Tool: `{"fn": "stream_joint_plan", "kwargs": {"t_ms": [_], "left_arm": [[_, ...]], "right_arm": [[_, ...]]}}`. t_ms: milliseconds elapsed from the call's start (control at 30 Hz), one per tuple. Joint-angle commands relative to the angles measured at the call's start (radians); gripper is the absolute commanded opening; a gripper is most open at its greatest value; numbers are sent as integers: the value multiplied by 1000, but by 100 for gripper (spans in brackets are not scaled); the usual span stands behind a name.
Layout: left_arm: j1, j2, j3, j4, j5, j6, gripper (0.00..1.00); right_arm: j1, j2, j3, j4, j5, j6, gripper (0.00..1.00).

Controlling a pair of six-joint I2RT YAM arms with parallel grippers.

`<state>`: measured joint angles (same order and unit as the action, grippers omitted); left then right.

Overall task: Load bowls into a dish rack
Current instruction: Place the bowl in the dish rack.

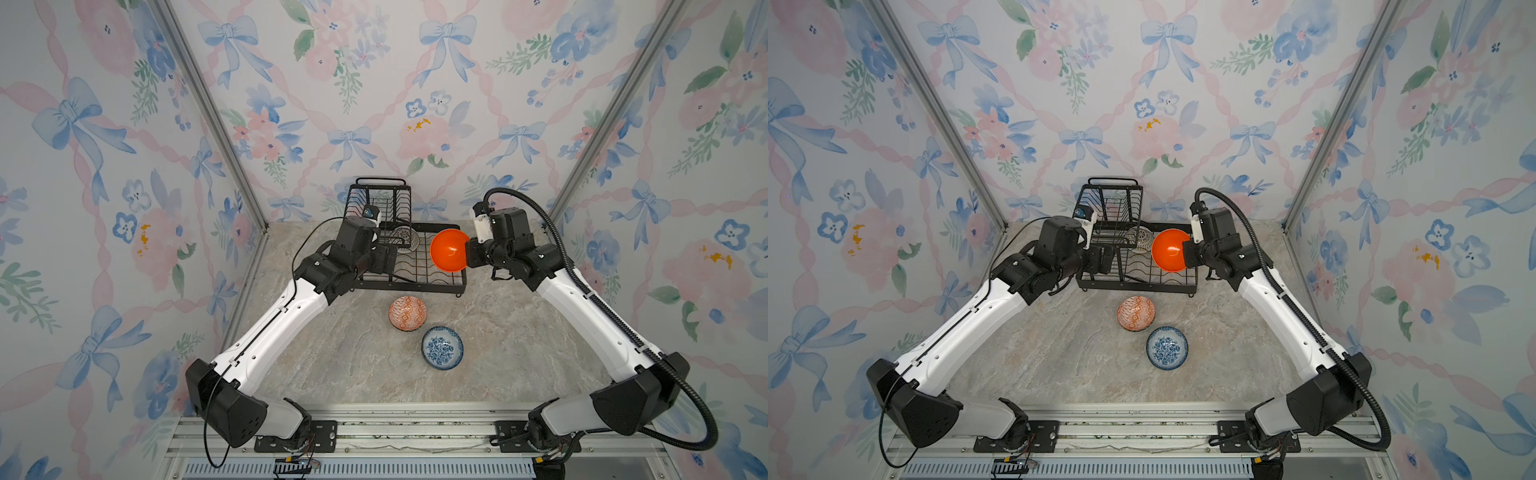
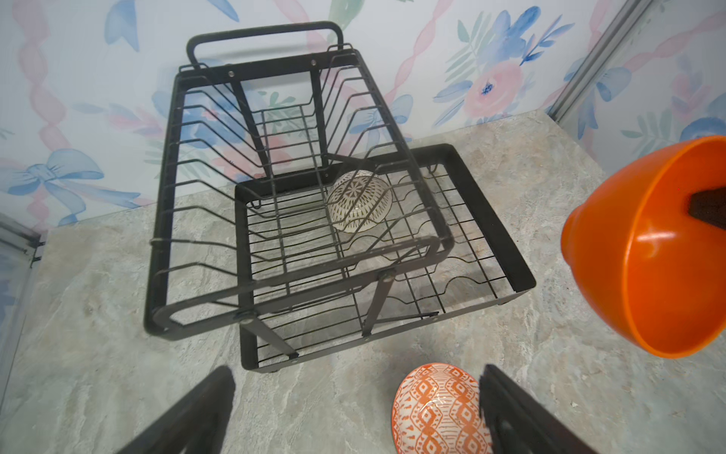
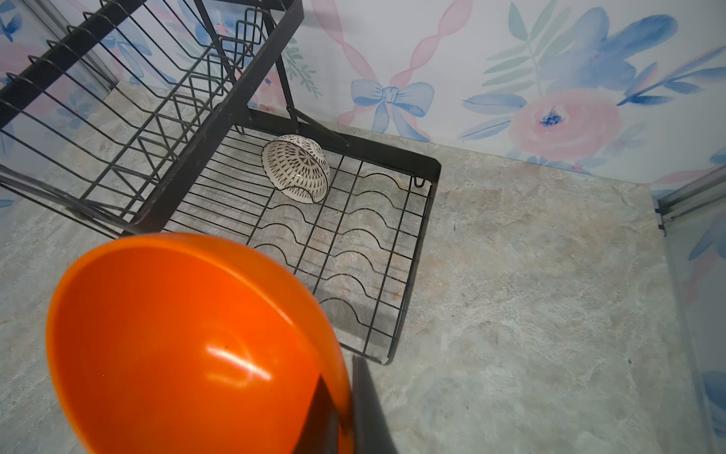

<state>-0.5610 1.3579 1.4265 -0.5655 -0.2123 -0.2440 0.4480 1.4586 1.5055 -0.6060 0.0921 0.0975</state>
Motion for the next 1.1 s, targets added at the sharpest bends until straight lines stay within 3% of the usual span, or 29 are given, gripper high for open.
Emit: {"fn": "stream_joint_plan", "kwargs": {"t_ms": [0, 400, 1067], "left_arm": [[38, -78, -88, 16, -1, -41, 98], [114, -202, -327, 12, 53, -110, 98], [179, -209, -437, 14, 95, -126, 98]], "right_arm": [[2, -24, -20, 70, 22, -23, 0], [-17, 11, -47, 114, 10, -27, 0], [-39, 122, -75, 322, 61, -72, 0]]}}
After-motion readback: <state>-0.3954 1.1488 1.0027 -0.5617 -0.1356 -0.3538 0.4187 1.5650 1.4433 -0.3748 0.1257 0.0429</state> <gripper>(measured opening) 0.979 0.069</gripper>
